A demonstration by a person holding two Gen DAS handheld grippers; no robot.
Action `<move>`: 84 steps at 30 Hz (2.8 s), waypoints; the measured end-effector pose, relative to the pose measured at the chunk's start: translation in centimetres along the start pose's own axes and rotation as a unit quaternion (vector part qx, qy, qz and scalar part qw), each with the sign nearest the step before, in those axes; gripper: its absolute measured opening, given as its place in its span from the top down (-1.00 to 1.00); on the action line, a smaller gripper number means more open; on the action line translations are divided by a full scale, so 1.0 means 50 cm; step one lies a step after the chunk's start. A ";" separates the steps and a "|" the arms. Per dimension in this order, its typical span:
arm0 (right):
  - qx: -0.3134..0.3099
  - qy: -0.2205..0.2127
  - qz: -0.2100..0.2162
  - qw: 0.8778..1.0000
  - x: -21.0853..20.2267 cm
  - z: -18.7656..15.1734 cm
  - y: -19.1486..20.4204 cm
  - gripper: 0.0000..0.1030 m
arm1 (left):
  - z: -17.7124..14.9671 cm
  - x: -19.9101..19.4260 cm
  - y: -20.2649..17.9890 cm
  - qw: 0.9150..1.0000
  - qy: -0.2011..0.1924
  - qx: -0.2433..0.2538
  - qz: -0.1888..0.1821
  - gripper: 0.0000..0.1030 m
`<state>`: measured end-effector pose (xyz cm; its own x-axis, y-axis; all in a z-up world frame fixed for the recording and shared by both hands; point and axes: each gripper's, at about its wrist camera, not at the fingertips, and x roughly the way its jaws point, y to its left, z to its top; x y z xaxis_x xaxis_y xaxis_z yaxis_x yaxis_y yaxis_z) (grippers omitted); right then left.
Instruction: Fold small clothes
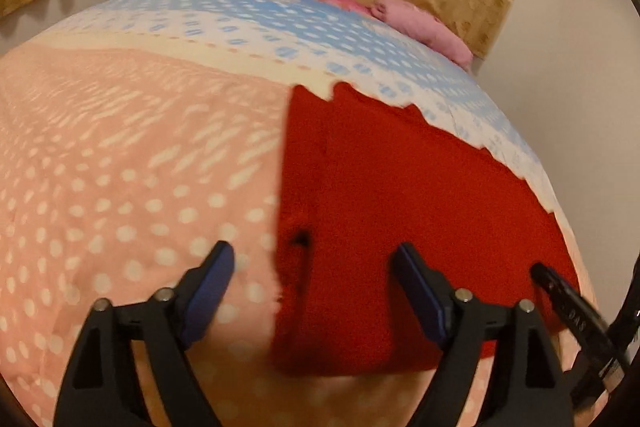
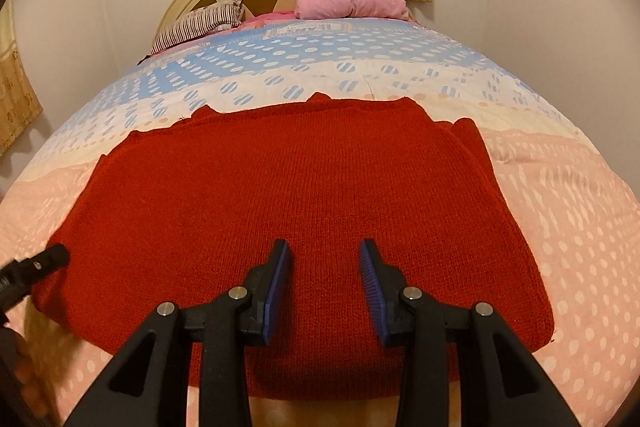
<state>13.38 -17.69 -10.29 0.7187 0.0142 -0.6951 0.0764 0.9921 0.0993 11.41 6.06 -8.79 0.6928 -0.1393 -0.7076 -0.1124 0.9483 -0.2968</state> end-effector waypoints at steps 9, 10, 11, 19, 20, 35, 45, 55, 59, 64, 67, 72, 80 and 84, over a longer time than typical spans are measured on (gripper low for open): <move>0.002 0.000 0.002 1.000 0.001 0.001 -0.002 0.26 | 0.021 0.025 -0.012 0.996 0.000 -0.048 -0.077 -0.09; 0.001 0.000 0.001 1.000 0.001 0.000 -0.001 0.26 | 0.015 0.024 -0.016 0.995 0.010 -0.044 -0.089 0.19; 0.000 -0.001 0.000 1.000 0.001 0.000 0.000 0.26 | 0.011 0.025 -0.023 0.996 0.011 -0.036 -0.081 0.19; -0.054 -0.049 0.065 0.995 -0.054 -0.010 0.050 0.26 | 0.018 0.028 -0.001 0.994 0.002 -0.071 -0.088 0.12; -0.066 -0.038 0.074 0.994 -0.047 -0.014 0.062 0.26 | 0.018 0.029 -0.003 0.994 0.001 -0.068 -0.084 0.12; -0.080 0.028 0.100 0.991 0.008 -0.020 0.083 0.26 | 0.039 -0.002 -0.159 0.990 -0.047 0.103 -0.089 0.55; -0.085 0.027 0.094 0.992 0.011 -0.021 0.093 0.25 | 0.033 0.017 -0.152 0.991 -0.025 0.098 -0.082 0.55; -0.089 0.005 0.055 0.995 -0.004 -0.023 0.095 0.23 | 0.030 0.052 -0.044 0.996 0.021 -0.013 -0.083 0.28; -0.070 0.009 0.033 0.997 0.000 -0.020 0.082 0.23 | 0.023 0.054 -0.044 0.996 0.026 -0.015 -0.087 0.25; -0.082 0.016 0.020 0.996 0.006 -0.020 0.092 0.10 | 0.017 0.057 -0.053 0.996 0.028 -0.009 -0.086 0.21; -0.088 0.016 0.009 0.996 0.005 -0.021 0.097 0.07 | 0.018 0.053 -0.043 0.996 0.028 -0.009 -0.089 0.21; -0.092 0.013 -0.003 0.996 0.003 -0.022 0.100 0.03 | 0.019 0.052 -0.038 0.996 0.028 -0.009 -0.089 0.21; -0.089 0.016 -0.001 0.996 0.003 -0.023 0.097 0.00 | 0.019 0.052 -0.039 0.995 0.029 -0.011 -0.090 0.21; -0.089 0.016 -0.001 0.996 0.003 -0.022 0.097 0.00 | 0.018 0.052 -0.039 0.996 0.029 -0.011 -0.089 0.21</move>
<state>13.07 -12.75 -10.71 0.6959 0.0128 -0.7180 -0.0472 0.9985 -0.0280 14.06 4.10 -9.46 0.6603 -0.3216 -0.6786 -0.0080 0.9006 -0.4346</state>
